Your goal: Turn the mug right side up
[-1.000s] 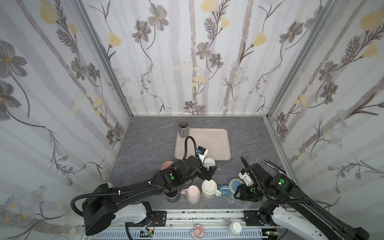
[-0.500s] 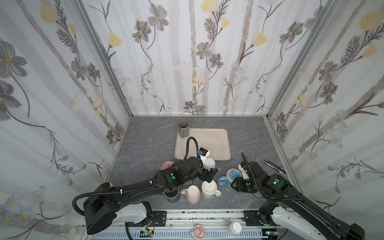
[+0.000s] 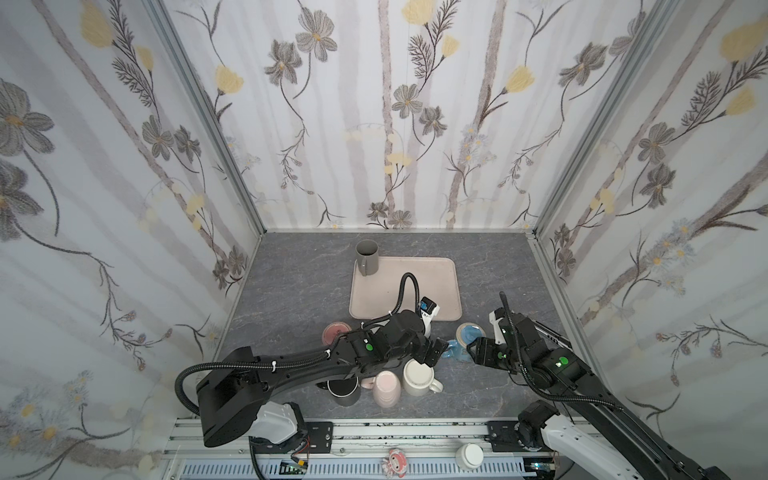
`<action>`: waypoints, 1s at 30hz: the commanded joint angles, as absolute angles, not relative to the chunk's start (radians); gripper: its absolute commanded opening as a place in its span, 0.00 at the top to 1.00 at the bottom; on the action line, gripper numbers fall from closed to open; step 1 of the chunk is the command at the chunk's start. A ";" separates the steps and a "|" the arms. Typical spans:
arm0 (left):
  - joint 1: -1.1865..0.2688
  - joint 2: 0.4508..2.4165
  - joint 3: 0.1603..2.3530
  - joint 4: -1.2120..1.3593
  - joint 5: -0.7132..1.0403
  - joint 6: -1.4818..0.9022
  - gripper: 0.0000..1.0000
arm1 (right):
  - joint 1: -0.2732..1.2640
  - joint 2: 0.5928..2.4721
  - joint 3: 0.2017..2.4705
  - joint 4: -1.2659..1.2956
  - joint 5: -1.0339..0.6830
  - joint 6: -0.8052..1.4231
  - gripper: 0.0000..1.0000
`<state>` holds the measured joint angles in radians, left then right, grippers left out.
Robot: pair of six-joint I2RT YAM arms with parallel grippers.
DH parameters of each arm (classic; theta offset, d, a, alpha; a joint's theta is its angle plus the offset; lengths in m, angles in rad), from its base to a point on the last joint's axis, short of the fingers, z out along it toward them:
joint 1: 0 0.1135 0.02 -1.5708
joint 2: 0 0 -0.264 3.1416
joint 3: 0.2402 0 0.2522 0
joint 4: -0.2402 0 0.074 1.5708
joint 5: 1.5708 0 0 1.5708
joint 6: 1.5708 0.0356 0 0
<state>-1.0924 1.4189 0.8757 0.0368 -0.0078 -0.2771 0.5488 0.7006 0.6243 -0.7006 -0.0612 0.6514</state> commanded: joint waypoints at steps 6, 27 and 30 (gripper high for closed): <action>-1.106 1.488 0.940 0.038 -0.012 -0.225 0.13 | 0.548 0.633 0.727 -0.569 0.094 0.577 0.14; -1.188 1.767 1.125 -0.092 -0.141 -0.133 0.42 | 0.455 0.640 0.621 -0.207 0.042 0.573 0.05; -1.192 1.776 1.124 -0.068 -0.143 -0.108 0.51 | 0.447 0.634 0.617 -0.208 0.031 0.574 0.04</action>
